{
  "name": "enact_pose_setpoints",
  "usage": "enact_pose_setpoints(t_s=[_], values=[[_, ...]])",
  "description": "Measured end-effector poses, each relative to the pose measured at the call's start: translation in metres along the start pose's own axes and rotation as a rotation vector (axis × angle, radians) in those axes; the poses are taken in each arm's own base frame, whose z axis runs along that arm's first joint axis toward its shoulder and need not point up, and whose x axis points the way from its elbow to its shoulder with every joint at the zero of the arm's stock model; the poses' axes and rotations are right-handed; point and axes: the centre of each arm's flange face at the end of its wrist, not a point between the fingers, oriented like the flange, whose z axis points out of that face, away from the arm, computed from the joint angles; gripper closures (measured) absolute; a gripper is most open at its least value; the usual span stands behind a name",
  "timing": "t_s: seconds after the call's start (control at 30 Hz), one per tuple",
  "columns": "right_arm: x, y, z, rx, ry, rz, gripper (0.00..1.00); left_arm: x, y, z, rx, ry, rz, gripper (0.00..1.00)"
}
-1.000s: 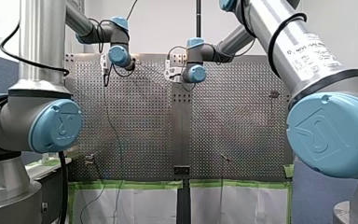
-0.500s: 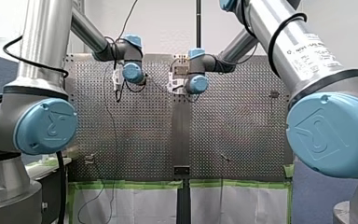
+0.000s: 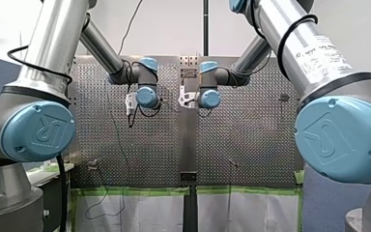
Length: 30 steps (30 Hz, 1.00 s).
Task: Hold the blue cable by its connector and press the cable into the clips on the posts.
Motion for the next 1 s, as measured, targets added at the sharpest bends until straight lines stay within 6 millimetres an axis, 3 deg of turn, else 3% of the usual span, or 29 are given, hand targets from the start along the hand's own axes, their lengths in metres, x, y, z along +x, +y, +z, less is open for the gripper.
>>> enact_pose_setpoints(t_s=[0.57,0.77,1.0], values=[[-0.049,0.014,-0.026,-0.066,-0.001,-0.001,1.00,0.089,-0.007,-0.001,0.017,0.057,0.001,1.00],[-0.068,0.025,-0.035,-0.121,-0.004,0.004,1.00,0.106,-0.006,-0.007,0.029,0.058,-0.013,1.00],[-0.121,0.033,-0.052,-0.165,-0.055,0.007,1.00,0.120,-0.007,-0.016,0.052,0.053,-0.020,1.00]])
